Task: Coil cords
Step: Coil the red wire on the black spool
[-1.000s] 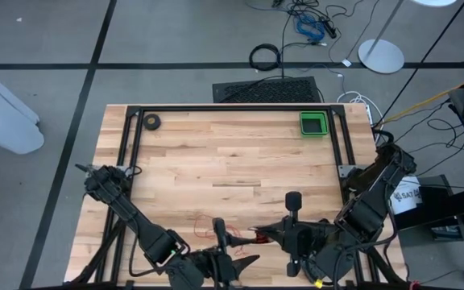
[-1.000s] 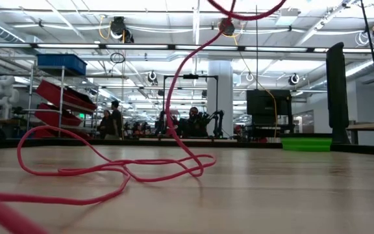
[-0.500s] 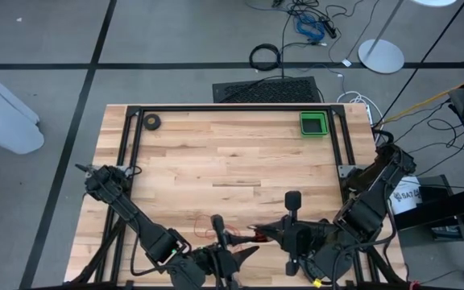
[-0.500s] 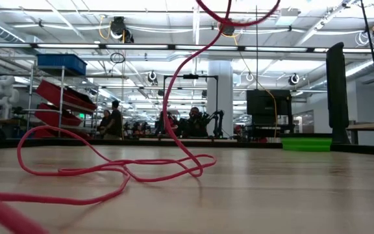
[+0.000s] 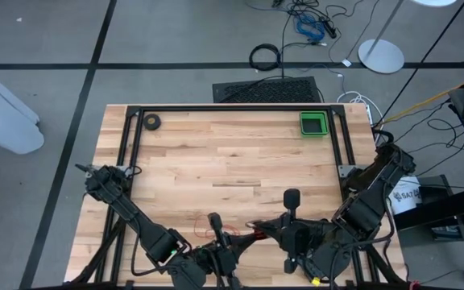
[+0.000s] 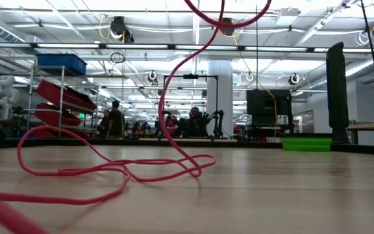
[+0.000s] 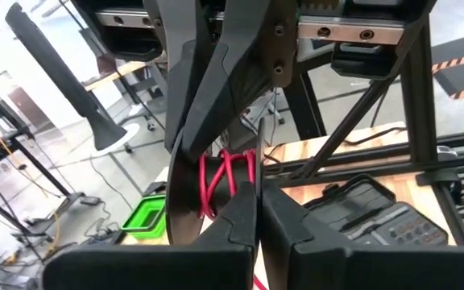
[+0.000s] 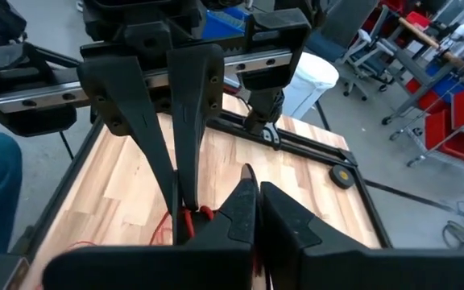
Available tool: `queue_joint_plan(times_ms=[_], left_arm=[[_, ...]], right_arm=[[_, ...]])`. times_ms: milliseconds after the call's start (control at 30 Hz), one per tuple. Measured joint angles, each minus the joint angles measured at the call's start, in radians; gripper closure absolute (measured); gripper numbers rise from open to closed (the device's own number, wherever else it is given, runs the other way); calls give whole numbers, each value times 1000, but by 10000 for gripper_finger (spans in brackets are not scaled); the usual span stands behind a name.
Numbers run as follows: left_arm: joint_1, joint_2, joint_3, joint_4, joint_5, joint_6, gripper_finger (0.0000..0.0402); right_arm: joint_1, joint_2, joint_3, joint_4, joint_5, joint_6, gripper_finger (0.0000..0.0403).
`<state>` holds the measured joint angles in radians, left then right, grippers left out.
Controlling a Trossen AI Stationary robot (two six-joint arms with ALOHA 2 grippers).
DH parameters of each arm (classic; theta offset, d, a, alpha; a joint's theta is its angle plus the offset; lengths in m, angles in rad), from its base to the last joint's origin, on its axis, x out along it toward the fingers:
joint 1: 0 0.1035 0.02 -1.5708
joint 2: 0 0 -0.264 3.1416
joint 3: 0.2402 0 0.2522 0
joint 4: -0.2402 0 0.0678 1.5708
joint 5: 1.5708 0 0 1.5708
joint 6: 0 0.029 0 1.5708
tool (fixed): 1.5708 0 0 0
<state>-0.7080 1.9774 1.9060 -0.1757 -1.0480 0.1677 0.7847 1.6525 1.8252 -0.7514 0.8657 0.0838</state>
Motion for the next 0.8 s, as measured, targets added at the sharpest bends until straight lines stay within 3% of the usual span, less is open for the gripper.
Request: queue_joint_plan(times_ms=[200,400,500,633,800], left_arm=[[-20,-23,0,-39,-25,-4,399],[-68,-55,0,-46,-57,-4,400],[-90,-77,0,-45,-58,-4,400],[-118,-95,0,-47,-59,-3,400],[-134,-97,0,-49,-59,-3,401]], right_arm=[[64,-94,1,-103,5,41,349],[155,-178,-4,-358,38,360,315],[184,-173,-99,-377,107,453,306],[184,-171,-318,-199,153,462,302],[153,-170,-612,268,133,331,302]])
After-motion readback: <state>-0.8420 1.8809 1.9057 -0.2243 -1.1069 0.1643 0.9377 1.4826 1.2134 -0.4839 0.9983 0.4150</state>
